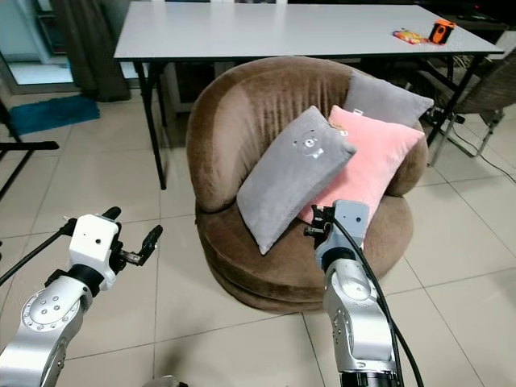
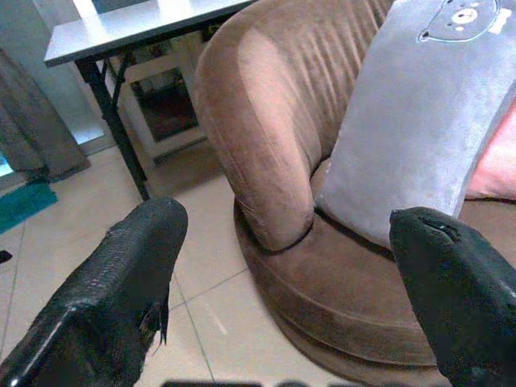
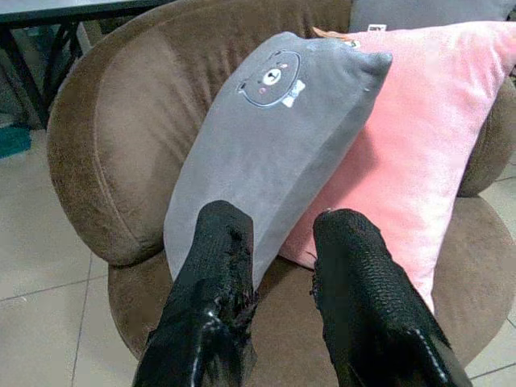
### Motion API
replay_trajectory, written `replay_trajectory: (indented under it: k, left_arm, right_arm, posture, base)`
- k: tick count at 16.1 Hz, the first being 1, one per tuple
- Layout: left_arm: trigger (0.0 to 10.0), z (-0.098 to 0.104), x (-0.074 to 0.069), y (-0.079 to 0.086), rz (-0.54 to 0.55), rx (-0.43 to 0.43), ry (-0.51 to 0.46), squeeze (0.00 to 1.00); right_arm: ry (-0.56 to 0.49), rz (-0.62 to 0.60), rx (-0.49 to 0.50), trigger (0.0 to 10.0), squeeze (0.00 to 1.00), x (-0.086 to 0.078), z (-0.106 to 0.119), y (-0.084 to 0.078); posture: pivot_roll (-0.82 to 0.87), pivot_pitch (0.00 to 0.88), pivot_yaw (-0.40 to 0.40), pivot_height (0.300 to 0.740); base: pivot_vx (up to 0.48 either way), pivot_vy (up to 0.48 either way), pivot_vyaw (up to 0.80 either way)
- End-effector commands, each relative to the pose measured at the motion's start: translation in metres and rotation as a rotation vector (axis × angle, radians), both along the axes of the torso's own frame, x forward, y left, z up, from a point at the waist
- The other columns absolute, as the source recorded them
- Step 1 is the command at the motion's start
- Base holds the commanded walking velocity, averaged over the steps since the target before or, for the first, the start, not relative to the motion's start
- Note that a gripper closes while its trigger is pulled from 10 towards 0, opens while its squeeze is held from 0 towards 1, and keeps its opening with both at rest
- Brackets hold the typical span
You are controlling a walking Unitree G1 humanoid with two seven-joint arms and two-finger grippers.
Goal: Move the pillow to the sofa from floor
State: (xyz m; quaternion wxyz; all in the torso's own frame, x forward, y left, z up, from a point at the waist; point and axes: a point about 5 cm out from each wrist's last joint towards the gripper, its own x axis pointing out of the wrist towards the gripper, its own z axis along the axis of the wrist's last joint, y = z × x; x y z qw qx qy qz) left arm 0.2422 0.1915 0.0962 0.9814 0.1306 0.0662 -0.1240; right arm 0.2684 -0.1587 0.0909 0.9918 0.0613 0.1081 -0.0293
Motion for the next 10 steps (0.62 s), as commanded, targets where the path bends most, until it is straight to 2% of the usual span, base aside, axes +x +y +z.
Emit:
replay_trajectory:
  k: [1, 7, 10]
  left_arm:
    - [10.0, 0.002, 0.002, -0.001, -0.001, 0.01, -0.007, 0.0]
    - [10.0, 0.002, 0.002, -0.001, -0.001, 0.01, -0.007, 0.0]
    - [10.0, -0.002, -0.002, -0.006, 0.018, 0.018, 0.0, 0.0]
  right_arm:
    - [0.0, -0.007, -0.003, 10.0, 0.0, 0.0, 0.001, -0.002]
    - [0.0, -0.007, -0.003, 10.0, 0.0, 0.0, 0.001, -0.002]
    - [0.036, -0.023, 0.007, 10.0, 0.0, -0.019, -0.002, -0.015]
  posture:
    - [-0.01, 0.0, -0.015, 0.74]
    - [-0.01, 0.0, -0.015, 0.74]
    - [-0.05, 0.0, -0.005, 0.74]
  base:
    - [0.0, 0.0, 0.0]
    - [0.0, 0.0, 0.0]
    - [0.0, 0.0, 0.0]
